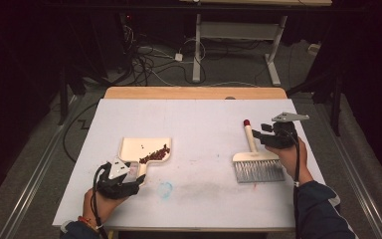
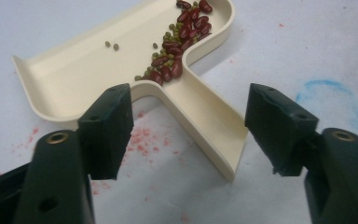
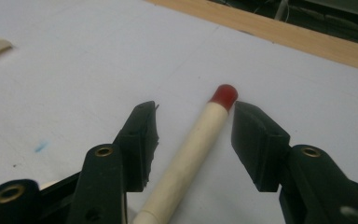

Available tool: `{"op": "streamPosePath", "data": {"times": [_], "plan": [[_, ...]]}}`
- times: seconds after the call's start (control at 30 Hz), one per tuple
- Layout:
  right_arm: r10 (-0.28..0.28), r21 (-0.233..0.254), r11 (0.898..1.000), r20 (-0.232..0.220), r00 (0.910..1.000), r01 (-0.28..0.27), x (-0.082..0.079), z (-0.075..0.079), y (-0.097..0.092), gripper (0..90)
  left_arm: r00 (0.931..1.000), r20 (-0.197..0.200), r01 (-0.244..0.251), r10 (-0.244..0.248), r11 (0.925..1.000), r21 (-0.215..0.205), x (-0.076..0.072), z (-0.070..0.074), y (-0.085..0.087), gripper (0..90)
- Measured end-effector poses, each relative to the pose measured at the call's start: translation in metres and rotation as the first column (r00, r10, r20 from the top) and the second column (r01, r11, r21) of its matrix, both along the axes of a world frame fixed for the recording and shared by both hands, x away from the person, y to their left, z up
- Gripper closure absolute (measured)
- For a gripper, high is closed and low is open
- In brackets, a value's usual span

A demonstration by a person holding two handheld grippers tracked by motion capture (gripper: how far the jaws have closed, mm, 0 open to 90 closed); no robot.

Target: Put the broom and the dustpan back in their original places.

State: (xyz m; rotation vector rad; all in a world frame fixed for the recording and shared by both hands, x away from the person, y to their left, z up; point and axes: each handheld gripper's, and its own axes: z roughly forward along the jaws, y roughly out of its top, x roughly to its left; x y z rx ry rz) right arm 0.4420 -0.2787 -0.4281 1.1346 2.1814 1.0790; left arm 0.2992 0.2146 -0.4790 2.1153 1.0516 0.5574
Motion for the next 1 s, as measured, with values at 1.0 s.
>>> {"op": "streamPosePath", "data": {"times": [1.0], "plan": [[-0.058,0.078,0.996,0.214,0.9751,0.042,-0.023,0.027,0.017,17.0,0.9963,0.06,0.061,-0.061,0.9981,0.006,-0.011,0.0,0.001,17.8]]}}
